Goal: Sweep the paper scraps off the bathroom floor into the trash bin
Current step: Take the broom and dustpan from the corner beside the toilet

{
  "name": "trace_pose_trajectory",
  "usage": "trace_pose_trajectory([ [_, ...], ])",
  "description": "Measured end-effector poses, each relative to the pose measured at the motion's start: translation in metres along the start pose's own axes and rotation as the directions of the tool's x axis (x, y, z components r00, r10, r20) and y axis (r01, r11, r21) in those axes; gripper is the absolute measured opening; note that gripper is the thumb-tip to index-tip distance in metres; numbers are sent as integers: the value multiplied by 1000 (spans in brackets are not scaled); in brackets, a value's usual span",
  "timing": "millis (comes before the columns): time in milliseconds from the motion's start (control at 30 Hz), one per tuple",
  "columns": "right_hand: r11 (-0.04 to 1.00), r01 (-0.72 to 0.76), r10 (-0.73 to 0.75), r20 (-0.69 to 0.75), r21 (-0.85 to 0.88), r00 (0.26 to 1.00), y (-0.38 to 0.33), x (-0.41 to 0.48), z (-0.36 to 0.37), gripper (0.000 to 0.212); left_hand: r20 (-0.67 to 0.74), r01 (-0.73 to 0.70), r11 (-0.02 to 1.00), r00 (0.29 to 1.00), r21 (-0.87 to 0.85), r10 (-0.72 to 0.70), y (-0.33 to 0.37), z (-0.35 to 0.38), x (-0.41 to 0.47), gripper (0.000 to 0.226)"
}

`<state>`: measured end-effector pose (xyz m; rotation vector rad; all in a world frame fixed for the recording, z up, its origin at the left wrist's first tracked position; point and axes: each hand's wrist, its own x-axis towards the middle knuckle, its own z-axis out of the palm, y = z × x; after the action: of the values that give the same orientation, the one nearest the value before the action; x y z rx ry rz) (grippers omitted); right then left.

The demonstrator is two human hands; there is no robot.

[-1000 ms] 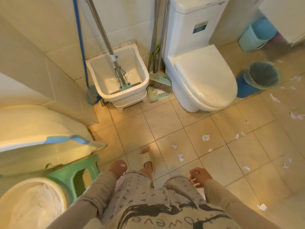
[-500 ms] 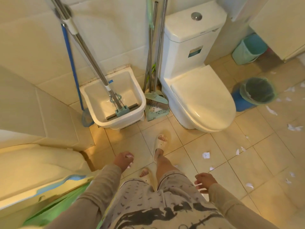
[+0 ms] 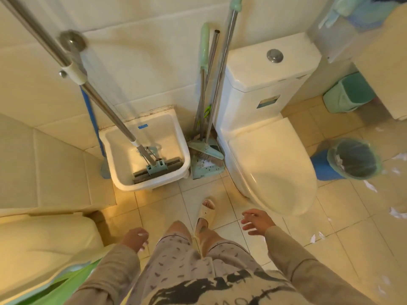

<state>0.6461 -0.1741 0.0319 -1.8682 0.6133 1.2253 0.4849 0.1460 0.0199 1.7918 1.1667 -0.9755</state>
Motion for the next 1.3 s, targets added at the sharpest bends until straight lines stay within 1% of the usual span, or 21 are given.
trace_pose_trajectory([
  [133,999,-54,54,14,-10,998,-13,7,-7,31,-8,-1,1000,1000,-6,1,29,-5,4,12],
  [300,993,-117,117,5,-29,993,-19,16,-13,30,29,-8,1000,1000,18,7,69,-14,11,15],
  [400,985,-160,160,3,68,987,-27,22,-16,27,42,-44,999,998,25,43,98,-23,17,23],
  [467,970,-184,184,15,156,983,-41,26,-17,22,49,-81,996,996,29,79,125,-33,19,19],
  [500,965,-187,187,18,183,982,-52,29,-17,21,45,-108,993,993,38,106,142,-40,21,16],
  [567,962,-168,169,13,216,986,-82,37,-17,22,26,-181,982,983,48,180,179,-56,26,21],
  [667,970,-60,63,-9,235,998,-148,48,-21,20,-23,-298,952,954,74,300,240,-84,30,29],
  [767,973,85,-85,-12,215,996,-229,56,-32,34,-116,-396,913,906,101,406,299,-112,25,32],
  [833,953,153,-160,5,262,987,-278,57,-42,37,-202,-467,872,849,146,488,337,-128,18,32],
  [867,934,180,-194,16,310,981,-300,56,-46,36,-243,-503,848,813,166,530,354,-135,14,31],
  [933,888,219,-258,44,405,965,-336,55,-52,32,-310,-582,799,740,149,597,384,-149,7,36],
  [967,866,236,-290,60,440,955,-351,54,-53,28,-334,-621,769,700,152,631,397,-155,4,40],
  [1033,828,257,-340,83,499,937,-376,53,-51,16,-352,-675,707,623,211,699,418,-163,0,49],
  [1067,811,255,-351,88,527,932,-386,54,-49,16,-353,-686,682,590,254,726,427,-165,0,52],
  [1100,791,247,-356,93,559,930,-394,54,-47,21,-350,-686,659,563,307,749,434,-166,0,55],
  [1133,767,237,-360,94,596,928,-401,56,-44,30,-342,-678,640,541,363,768,440,-167,1,57],
  [1167,739,232,-369,93,633,925,-407,58,-42,39,-328,-663,624,531,413,782,445,-167,3,58],
  [1233,696,236,-397,89,679,914,-419,64,-38,49,-278,-618,593,534,516,799,450,-166,7,59],
  [1300,675,233,-410,93,700,907,-432,69,-35,55,-217,-537,516,522,667,825,453,-162,10,58],
])
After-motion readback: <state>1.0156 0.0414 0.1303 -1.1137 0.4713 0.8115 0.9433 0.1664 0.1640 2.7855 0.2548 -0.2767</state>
